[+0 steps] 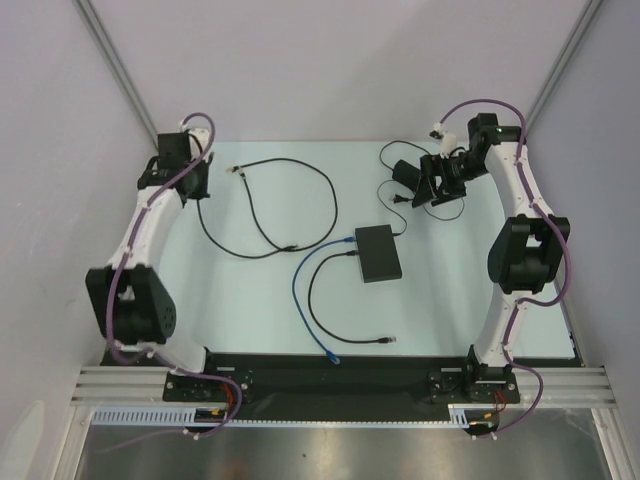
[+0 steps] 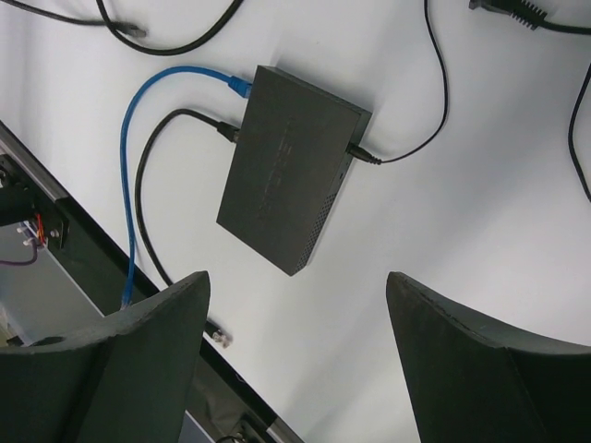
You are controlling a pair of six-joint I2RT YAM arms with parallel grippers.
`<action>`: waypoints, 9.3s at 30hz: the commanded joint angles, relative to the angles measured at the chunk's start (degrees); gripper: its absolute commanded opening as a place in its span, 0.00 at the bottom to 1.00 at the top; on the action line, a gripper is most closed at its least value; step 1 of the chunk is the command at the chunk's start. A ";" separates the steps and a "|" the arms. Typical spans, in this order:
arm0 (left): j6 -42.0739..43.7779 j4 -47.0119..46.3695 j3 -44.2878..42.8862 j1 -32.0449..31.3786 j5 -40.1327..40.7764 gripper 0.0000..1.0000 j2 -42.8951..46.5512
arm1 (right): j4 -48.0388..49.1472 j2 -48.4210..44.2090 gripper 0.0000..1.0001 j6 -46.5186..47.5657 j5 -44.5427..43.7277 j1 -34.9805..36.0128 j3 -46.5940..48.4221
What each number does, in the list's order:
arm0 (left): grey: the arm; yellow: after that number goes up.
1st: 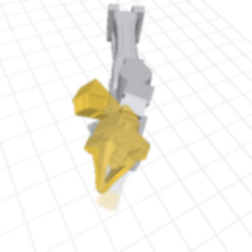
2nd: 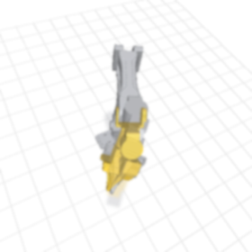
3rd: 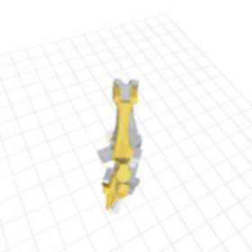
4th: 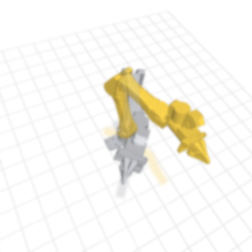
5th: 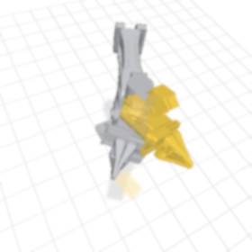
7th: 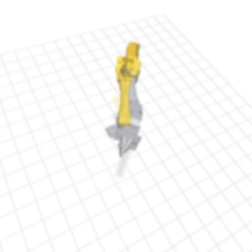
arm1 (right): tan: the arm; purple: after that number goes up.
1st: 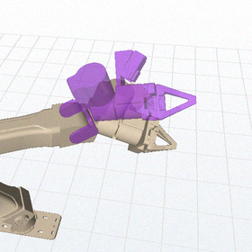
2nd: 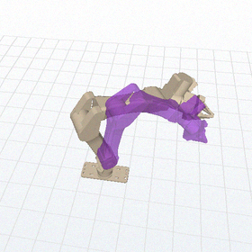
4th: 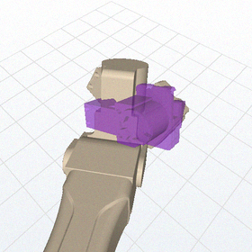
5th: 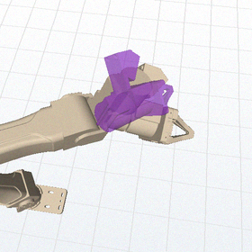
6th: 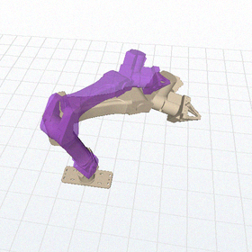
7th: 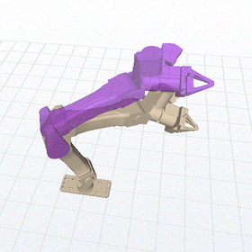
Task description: Insert the plug into the switch port
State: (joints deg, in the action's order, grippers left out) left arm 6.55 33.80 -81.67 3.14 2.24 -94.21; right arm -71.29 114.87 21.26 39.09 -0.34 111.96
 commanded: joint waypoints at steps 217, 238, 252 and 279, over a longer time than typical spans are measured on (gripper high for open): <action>21.85 -26.68 15.75 -46.11 -20.43 0.00 -15.65 | 28.22 8.18 0.56 -11.32 16.81 0.60 -27.06; 22.81 -33.63 20.76 -46.12 -26.41 0.00 -10.29 | 29.63 9.76 0.50 -14.05 17.42 3.85 -26.53; 19.65 -37.14 15.23 -47.61 -26.67 0.00 -15.47 | 31.38 9.85 0.32 -19.05 20.58 6.75 -31.45; 21.47 -23.01 3.52 -46.03 -30.10 0.11 -18.56 | 32.54 5.89 0.27 -22.06 18.66 4.31 -36.03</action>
State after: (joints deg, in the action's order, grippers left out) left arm 22.48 20.14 -76.01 -42.39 -21.21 -114.63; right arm -24.14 119.52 -4.58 52.40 2.79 74.04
